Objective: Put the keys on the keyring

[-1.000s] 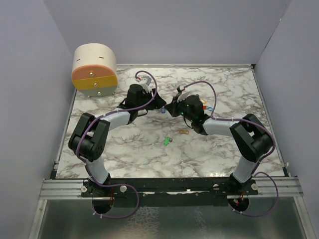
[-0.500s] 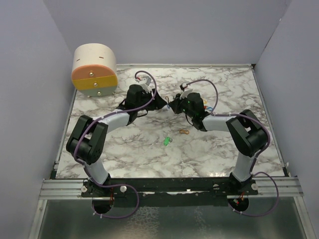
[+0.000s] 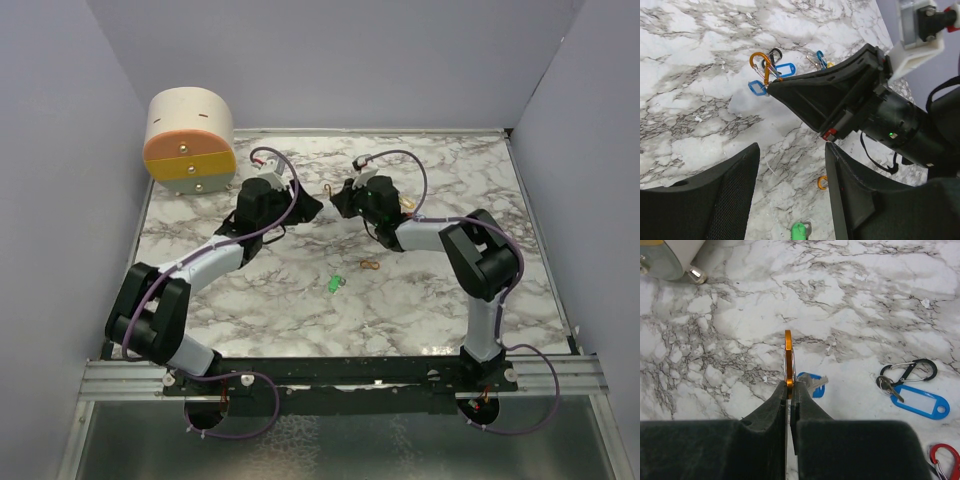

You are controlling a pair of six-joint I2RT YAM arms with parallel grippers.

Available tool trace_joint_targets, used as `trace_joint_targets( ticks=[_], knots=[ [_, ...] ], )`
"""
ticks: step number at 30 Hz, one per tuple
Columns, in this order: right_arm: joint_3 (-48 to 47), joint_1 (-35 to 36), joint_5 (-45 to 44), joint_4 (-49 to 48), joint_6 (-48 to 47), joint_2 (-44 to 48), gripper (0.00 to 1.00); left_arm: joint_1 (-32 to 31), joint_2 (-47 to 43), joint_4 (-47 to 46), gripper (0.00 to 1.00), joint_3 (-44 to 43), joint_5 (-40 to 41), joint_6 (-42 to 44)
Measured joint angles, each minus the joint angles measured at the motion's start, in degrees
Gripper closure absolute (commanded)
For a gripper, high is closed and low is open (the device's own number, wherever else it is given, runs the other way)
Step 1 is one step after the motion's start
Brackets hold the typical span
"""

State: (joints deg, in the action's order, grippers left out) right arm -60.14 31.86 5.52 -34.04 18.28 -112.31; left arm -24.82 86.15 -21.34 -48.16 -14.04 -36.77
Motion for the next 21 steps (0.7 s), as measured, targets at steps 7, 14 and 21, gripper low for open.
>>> trace_joint_targets(
  ticks=[7,14,21],
  knots=[
    [-4.2,0.0,1.9,0.9,0.3,-4.3,0.87,0.0,-5.4,0.0,0.34,4.1,1.7,-0.9],
    [-5.9,0.0,3.5,1.3,0.6,-5.0,0.62,0.0,-8.3,0.1,0.34,7.2,2.6,-1.6],
    [-2.1,0.0,3.3,1.4,0.5,-2.3,0.58,0.0,-9.8,0.1,0.34,8.9,3.1,-2.0]
  ],
)
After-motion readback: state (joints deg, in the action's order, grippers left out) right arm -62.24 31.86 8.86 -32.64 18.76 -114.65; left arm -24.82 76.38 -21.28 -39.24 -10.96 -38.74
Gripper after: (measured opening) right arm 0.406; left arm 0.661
